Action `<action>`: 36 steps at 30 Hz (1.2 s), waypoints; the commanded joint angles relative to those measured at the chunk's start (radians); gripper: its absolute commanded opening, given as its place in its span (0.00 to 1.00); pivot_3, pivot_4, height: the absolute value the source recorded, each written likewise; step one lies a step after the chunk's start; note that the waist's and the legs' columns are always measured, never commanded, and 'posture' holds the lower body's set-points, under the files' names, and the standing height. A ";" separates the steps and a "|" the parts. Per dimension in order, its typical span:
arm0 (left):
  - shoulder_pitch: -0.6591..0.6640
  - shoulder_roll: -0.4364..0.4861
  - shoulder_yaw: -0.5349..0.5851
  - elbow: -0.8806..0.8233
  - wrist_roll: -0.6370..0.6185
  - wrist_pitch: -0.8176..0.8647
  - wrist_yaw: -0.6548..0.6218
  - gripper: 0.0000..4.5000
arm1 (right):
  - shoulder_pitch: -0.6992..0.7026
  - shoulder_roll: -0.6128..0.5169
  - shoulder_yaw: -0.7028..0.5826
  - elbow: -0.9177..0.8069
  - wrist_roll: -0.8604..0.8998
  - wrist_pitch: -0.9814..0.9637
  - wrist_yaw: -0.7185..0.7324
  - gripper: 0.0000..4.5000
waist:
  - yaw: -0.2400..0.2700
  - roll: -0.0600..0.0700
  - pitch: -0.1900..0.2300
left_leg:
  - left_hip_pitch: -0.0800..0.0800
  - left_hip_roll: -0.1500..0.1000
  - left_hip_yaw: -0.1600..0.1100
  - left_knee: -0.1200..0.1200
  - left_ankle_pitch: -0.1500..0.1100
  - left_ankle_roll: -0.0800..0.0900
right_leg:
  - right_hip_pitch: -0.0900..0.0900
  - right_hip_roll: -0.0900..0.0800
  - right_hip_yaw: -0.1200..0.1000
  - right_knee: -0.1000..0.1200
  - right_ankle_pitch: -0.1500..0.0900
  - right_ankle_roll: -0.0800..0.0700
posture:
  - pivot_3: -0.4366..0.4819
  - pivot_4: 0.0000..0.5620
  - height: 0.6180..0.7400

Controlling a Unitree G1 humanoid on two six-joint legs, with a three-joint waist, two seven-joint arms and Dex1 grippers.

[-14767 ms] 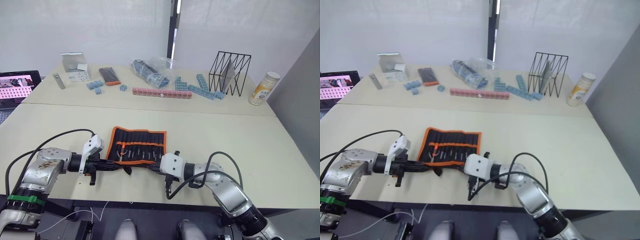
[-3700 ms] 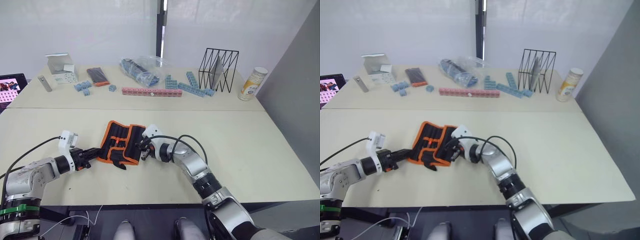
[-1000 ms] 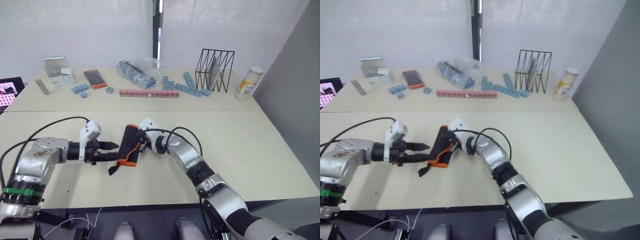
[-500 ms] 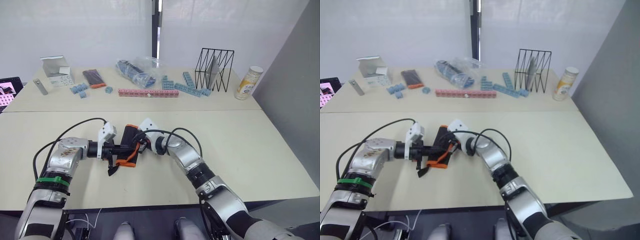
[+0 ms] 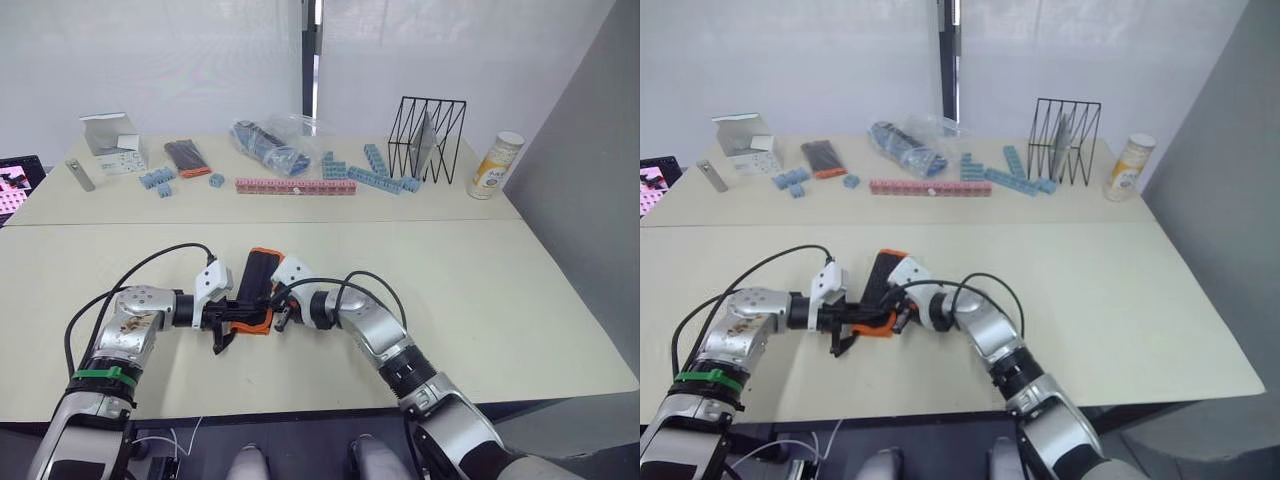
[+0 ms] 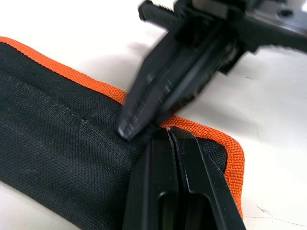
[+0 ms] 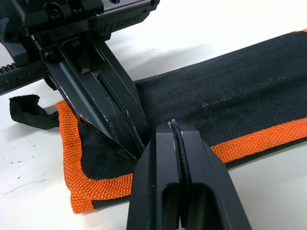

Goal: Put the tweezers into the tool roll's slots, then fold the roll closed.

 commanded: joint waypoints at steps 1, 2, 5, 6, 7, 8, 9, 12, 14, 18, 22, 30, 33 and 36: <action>0.057 0.023 -0.018 0.009 0.038 0.027 -0.001 0.01 | -0.023 0.025 0.007 0.155 -0.044 -0.058 -0.063 0.00 | -0.006 0.000 0.000 | 0.001 0.000 0.000 0.000 0.000 0.000 | 0.000 0.000 0.000 0.000 0.000 0.000 | 0.48 0.27 1.00; 0.061 0.024 -0.017 0.002 0.036 0.030 -0.002 0.01 | -0.033 0.030 0.001 0.192 -0.049 -0.069 -0.079 0.00 | -0.012 0.000 0.000 | 0.002 0.000 0.000 0.000 0.000 0.000 | 0.001 0.000 0.000 0.000 0.000 0.000 | 0.48 0.27 1.00; 0.080 0.033 -0.013 -0.019 0.033 0.041 -0.007 0.01 | -0.116 0.060 -0.080 0.370 -0.013 -0.113 -0.144 0.00 | -0.022 0.001 0.000 | 0.007 0.000 0.000 -0.001 -0.001 -0.001 | 0.004 0.000 0.000 0.001 0.000 -0.001 | 0.48 0.27 1.00; 0.084 0.035 -0.013 -0.023 0.034 0.044 -0.007 0.01 | -0.139 0.063 -0.094 0.417 -0.005 -0.132 -0.157 0.00 | -0.022 0.001 0.000 | 0.008 0.000 0.000 -0.001 -0.002 -0.004 | 0.005 0.000 0.000 0.000 0.000 -0.001 | 0.48 0.27 1.00; 0.088 0.038 -0.013 -0.030 0.036 0.044 -0.006 0.01 | -0.171 0.065 -0.118 0.474 0.010 -0.156 -0.171 0.00 | -0.022 0.001 0.000 | 0.008 0.000 0.000 -0.001 -0.004 -0.007 | 0.006 0.000 0.000 0.000 0.000 -0.001 | 0.48 0.27 1.00; 0.090 0.040 -0.013 -0.035 0.037 0.044 -0.006 0.01 | -0.194 0.068 -0.137 0.517 0.020 -0.175 -0.179 0.00 | -0.022 0.001 0.000 | 0.009 0.000 0.000 -0.001 -0.004 -0.007 | 0.005 0.000 0.000 0.000 0.000 -0.001 | 0.48 0.27 1.00; 0.093 0.042 -0.012 -0.041 0.037 0.047 -0.006 0.01 | -0.217 0.070 -0.150 0.554 0.026 -0.195 -0.181 0.00 | -0.022 0.001 0.000 | 0.009 0.000 0.000 0.000 -0.004 -0.007 | 0.006 0.000 0.000 0.000 0.001 -0.002 | 0.48 0.27 1.00; 0.095 0.044 -0.012 -0.047 0.038 0.047 -0.004 0.01 | -0.283 0.077 -0.169 0.654 0.019 -0.246 -0.182 0.00 | -0.022 0.001 0.000 | 0.009 0.000 0.000 0.000 -0.004 -0.007 | 0.005 0.000 0.000 0.000 0.001 -0.002 | 0.48 0.27 1.00; 0.095 0.044 -0.013 -0.046 0.040 0.046 -0.001 0.01 | -0.324 0.084 -0.175 0.707 0.009 -0.273 -0.186 0.00 | -0.022 0.001 0.000 | 0.009 0.000 0.000 0.000 -0.004 -0.007 | 0.005 0.000 0.001 0.000 0.001 -0.003 | 0.48 0.27 1.00; 0.095 0.045 -0.008 -0.048 0.038 0.048 0.007 0.01 | -0.393 0.105 -0.190 0.781 0.001 -0.306 -0.209 0.00 | -0.022 0.001 0.000 | 0.008 0.000 0.000 0.000 -0.004 -0.006 | 0.005 0.000 0.001 0.000 0.001 -0.002 | 0.48 0.27 1.00; 0.098 0.048 0.000 -0.056 0.035 0.053 0.018 0.01 | -0.425 0.106 -0.212 0.796 -0.001 -0.338 -0.205 0.00 | -0.022 0.002 0.000 | 0.007 0.000 0.000 0.000 -0.004 -0.006 | 0.004 0.000 0.001 0.000 0.001 -0.002 | 0.48 0.27 1.00; 0.119 0.062 0.111 -0.134 -0.048 0.078 0.057 0.01 | -0.365 0.041 -0.273 0.481 0.078 -0.362 -0.075 0.00 | -0.024 0.003 0.002 | 0.000 0.000 -0.001 -0.001 0.000 0.000 | -0.002 0.001 0.001 0.000 0.001 -0.002 | 0.48 0.27 1.00; 0.156 0.074 0.197 -0.212 -0.117 0.127 0.089 0.01 | -0.265 -0.012 -0.282 0.195 0.108 -0.247 -0.068 0.00 | -0.018 0.003 0.002 | -0.009 0.000 -0.003 -0.001 0.001 0.001 | -0.010 0.001 0.001 0.002 0.005 0.004 | 0.48 0.27 1.00; 0.203 0.087 0.286 -0.269 -0.164 0.136 0.127 0.01 | -0.136 -0.089 -0.289 -0.125 0.147 -0.085 -0.064 0.00 | -0.003 0.003 0.002 | -0.016 0.000 -0.004 -0.001 0.001 0.001 | -0.014 0.002 0.000 0.001 0.005 0.005 | 0.48 0.27 1.00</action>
